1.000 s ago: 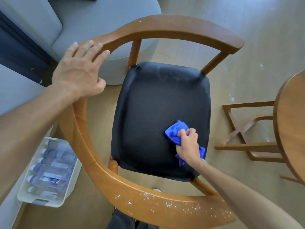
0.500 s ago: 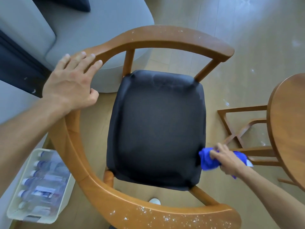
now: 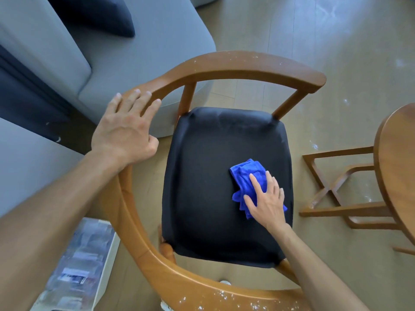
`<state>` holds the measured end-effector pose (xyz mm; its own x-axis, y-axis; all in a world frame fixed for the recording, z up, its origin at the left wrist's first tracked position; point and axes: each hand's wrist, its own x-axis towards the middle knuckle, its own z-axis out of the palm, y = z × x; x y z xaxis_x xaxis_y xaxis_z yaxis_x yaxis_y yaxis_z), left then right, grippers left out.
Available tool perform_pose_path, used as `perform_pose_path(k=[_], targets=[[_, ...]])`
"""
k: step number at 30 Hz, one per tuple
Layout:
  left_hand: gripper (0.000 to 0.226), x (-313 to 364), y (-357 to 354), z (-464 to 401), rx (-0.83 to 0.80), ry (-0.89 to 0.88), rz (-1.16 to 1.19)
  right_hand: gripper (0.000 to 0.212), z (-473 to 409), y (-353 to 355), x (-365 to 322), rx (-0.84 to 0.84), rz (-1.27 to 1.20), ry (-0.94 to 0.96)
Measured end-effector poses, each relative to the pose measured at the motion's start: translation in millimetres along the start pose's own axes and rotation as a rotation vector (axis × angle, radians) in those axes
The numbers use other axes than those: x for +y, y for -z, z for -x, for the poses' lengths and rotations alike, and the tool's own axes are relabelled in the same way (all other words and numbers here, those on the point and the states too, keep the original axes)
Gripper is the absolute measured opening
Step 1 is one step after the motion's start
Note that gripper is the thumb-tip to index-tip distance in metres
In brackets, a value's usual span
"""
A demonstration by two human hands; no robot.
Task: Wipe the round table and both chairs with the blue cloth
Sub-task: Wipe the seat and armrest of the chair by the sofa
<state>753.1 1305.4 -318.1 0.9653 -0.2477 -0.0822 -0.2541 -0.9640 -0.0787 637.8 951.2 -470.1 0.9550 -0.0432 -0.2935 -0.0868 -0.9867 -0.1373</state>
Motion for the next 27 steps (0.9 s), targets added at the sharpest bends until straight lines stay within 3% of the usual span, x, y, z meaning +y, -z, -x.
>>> perform_pose_path(k=[3, 7, 10, 13, 17, 19, 23, 27], targets=[[0.073, -2, -1, 0, 0.002, -0.006, 0.007, 0.067, -7, -1, 6, -0.013, 0.016, 0.06], [0.073, -1, 0, 0, -0.009, -0.005, -0.004, 0.073, -16, -2, -4, -0.06, -0.033, -0.051], [0.073, -1, 0, 0, -0.015, -0.003, -0.026, 0.076, -19, -15, -9, 0.046, 0.001, -0.087], [0.072, -1, -2, -2, 0.002, -0.007, -0.036, 0.066, -35, -24, -20, 0.152, 0.06, -0.142], [0.071, -3, -6, -3, 0.017, -0.004, -0.046, 0.06, -53, -30, -60, 0.221, -0.077, -0.258], [0.071, -2, -5, -3, 0.018, -0.002, -0.044, 0.059, -43, -35, -87, 0.23, -0.081, -0.112], [0.073, 2, -2, -1, 0.015, 0.022, -0.031, 0.057, 16, -63, -142, 0.135, -0.1, 0.405], [0.073, 2, 0, 0, 0.015, 0.024, -0.037, 0.049, 23, -62, -110, 0.009, 0.065, 0.92]])
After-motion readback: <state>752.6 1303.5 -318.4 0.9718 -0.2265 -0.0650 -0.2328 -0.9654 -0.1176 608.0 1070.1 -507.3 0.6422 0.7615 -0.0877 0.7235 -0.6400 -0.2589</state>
